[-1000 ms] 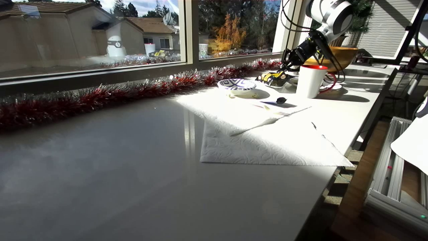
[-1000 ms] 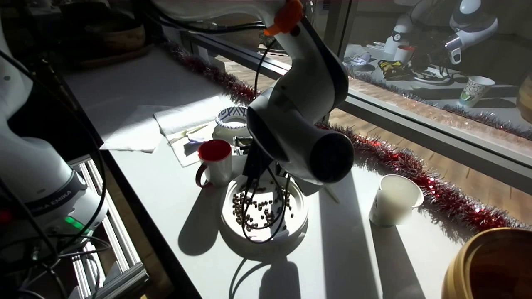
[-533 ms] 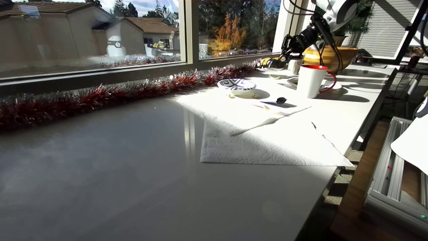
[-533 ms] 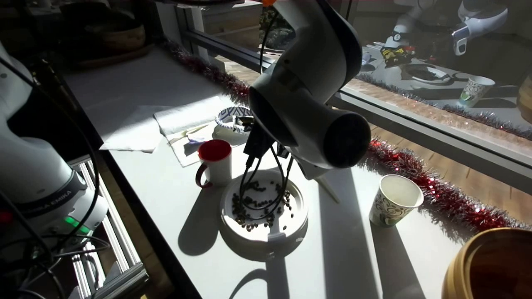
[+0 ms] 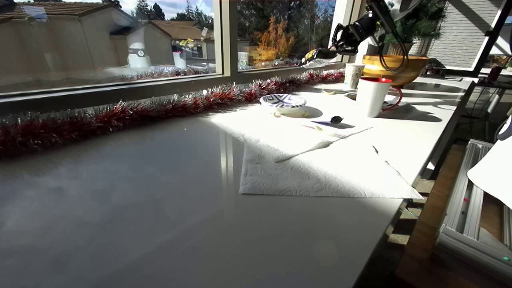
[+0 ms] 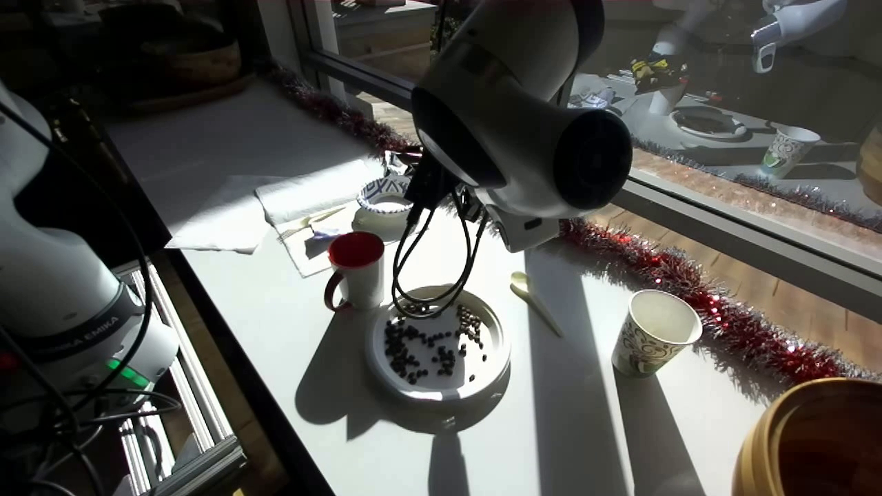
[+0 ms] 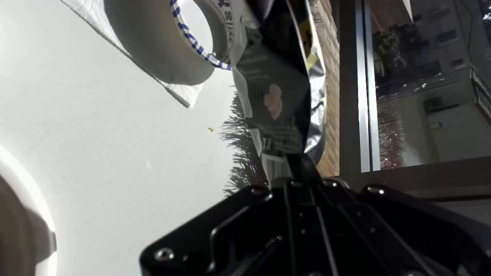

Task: Pour the contents from the black packet onto the white plate

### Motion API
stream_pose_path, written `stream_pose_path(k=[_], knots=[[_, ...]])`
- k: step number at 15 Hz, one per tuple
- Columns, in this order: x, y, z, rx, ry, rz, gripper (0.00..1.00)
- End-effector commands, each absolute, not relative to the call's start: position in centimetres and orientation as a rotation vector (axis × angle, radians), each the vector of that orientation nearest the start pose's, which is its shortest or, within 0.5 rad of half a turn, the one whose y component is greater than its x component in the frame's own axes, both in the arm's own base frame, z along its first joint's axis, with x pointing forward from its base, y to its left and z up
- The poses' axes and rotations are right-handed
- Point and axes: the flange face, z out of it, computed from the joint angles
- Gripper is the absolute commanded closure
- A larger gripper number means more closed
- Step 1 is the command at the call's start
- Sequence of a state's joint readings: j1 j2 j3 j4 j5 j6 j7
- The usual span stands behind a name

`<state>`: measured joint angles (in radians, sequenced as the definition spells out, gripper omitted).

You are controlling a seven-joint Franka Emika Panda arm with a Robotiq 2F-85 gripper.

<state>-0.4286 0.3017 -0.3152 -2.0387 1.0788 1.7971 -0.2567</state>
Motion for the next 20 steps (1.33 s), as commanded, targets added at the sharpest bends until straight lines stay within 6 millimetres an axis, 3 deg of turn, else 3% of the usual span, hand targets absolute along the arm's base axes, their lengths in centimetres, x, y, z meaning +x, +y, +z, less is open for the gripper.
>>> stream_pose_path(k=[1,6,12,16,17,20], knots=[[47.9,-28.6,32.0,-1.967,1.128,-0.046,1.00],[49.9,-23.2,32.6,-2.135,1.120,-0.141,1.00],[48.7,-17.2,34.2,-2.235,1.051,-0.263,1.00],[47.0,-16.4,35.9,-2.310,1.002,-0.405,1.00],[48.9,-16.8,34.7,-2.271,1.036,-0.337,0.99],[47.8,-16.7,35.5,-2.290,1.017,-0.381,0.99]])
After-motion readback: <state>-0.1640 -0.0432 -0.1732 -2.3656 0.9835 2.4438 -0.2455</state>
